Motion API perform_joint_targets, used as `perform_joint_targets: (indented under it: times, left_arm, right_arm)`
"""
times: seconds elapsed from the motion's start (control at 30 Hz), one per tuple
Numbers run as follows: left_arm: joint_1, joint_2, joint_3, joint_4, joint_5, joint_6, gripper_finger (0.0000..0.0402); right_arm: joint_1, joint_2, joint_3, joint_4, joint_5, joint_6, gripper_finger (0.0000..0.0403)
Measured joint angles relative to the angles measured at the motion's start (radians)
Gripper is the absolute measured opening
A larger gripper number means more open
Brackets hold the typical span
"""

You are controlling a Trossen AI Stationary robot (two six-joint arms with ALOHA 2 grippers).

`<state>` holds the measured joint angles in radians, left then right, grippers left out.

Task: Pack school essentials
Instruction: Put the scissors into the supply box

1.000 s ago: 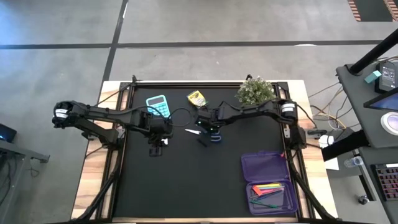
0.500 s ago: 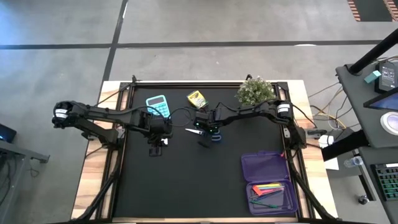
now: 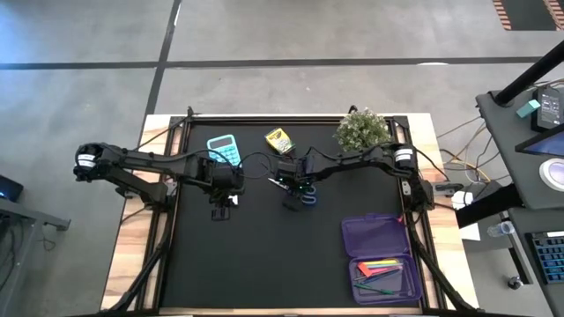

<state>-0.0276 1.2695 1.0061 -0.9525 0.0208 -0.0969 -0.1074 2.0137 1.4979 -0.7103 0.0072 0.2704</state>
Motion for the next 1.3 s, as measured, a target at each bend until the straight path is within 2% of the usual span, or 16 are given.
perform_joint_targets:
  times: [0.3,0.5,0.63,0.77,0.87,0.97,1.1,1.3]
  left_arm:
    - [0.012,-0.023,0.0,0.0,-0.003,0.007,0.0118]
    - [0.016,-0.028,0.0,0.0,-0.005,0.009,0.0118]
    - [0.015,-0.029,0.0,0.0,-0.005,0.002,0.0118]
    - [0.015,-0.029,0.0,-0.001,-0.005,0.001,0.0118]
    - [0.015,-0.029,0.0,-0.001,-0.005,0.001,0.0118]
    - [0.015,-0.029,0.0,-0.001,-0.005,0.001,0.0118]
    - [0.015,-0.029,0.0,0.0,-0.006,0.0,0.0118]
    - [0.015,-0.029,0.0,0.0,-0.007,-0.001,0.0118]
  right_arm:
    - [0.016,-0.188,-0.002,-0.045,-0.108,0.121,0.0066]
    - [0.067,-0.261,-0.002,-0.041,-0.083,0.146,0.0041]
    - [0.071,-0.219,-0.005,-0.048,-0.031,0.164,0.0066]
    - [0.073,-0.163,-0.006,-0.127,-0.068,0.183,0.0118]
    - [0.072,-0.123,-0.005,-0.23,-0.061,0.183,0.0159]
    - [0.071,-0.092,-0.007,-0.252,-0.049,0.178,0.0189]
    - [0.072,-0.053,-0.006,-0.244,-0.046,0.156,0.0199]
    - [0.072,-0.008,-0.004,-0.228,-0.015,0.138,0.0183]
